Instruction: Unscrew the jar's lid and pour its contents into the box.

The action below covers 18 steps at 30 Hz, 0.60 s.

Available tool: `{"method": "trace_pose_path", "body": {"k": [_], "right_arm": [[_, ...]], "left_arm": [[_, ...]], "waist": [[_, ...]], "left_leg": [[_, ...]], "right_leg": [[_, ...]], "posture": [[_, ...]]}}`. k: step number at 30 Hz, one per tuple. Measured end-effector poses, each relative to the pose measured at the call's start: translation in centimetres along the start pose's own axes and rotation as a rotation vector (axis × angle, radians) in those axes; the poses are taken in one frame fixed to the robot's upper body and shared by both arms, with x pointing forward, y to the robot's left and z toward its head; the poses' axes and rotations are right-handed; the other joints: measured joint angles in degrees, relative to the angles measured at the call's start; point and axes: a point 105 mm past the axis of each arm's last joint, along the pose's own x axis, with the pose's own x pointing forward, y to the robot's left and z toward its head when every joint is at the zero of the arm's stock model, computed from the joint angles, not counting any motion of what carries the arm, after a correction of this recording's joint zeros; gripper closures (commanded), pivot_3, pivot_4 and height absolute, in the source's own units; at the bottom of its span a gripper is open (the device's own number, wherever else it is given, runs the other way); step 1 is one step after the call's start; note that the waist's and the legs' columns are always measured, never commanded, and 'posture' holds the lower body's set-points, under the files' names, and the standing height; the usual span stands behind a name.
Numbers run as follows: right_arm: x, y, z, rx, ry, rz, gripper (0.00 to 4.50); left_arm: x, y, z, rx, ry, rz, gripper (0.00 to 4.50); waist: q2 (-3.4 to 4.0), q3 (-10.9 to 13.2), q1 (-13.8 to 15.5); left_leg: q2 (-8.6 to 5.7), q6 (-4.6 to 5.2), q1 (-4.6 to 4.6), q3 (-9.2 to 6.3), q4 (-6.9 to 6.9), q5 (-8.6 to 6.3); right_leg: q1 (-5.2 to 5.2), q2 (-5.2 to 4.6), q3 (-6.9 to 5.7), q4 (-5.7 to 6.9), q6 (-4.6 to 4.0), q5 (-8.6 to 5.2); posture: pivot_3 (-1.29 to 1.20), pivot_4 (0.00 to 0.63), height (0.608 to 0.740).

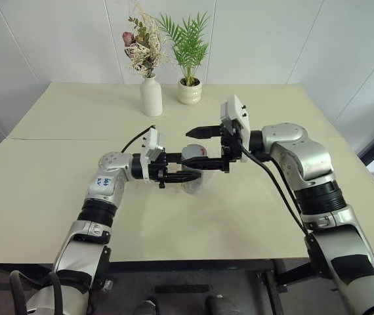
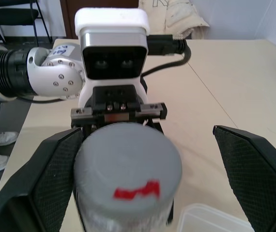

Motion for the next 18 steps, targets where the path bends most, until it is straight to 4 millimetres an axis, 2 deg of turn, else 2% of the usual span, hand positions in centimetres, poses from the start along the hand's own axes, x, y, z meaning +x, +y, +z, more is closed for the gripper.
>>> {"method": "trace_pose_path", "body": {"k": [6, 14, 18], "right_arm": [[-1.2, 0.2, -0.5, 0.005, 0.027, -0.016, 0.0], [-3.7, -0.7, -2.3, 0.054, 0.098, -0.109, 0.0], [-4.3, -0.8, -2.2, 0.058, 0.102, -0.131, 0.0]], "left_arm": [[-0.2, -0.1, -0.3, -0.009, 0.003, 0.006, 2.34], [-0.5, -0.2, -0.1, 0.001, 0.004, -0.002, 2.34], [-0.5, -0.2, -0.1, 0.001, 0.004, -0.003, 2.34]], "waist": [[0.0, 0.0, 0.0], [0.0, 0.0, 0.1], [0.0, 0.0, -0.1]], "left_leg": [[0.0, 0.0, 0.0, 0.01, 0.0, 0.0], [0.0, 0.0, 0.0, 0.01, 0.0, 0.0], [0.0, 0.0, 0.01, 0.01, 0.0, 0.0]], "right_leg": [[0.0, 0.0, 0.0, -0.01, 0.0, 0.0], [0.0, -0.01, 0.01, -0.04, 0.0, 0.0], [0.0, 0.0, 0.02, -0.02, -0.01, 0.0]], "posture": [[0.0, 0.15, 0.74], [0.0, 0.15, 0.74], [0.0, 0.15, 0.74]]}}
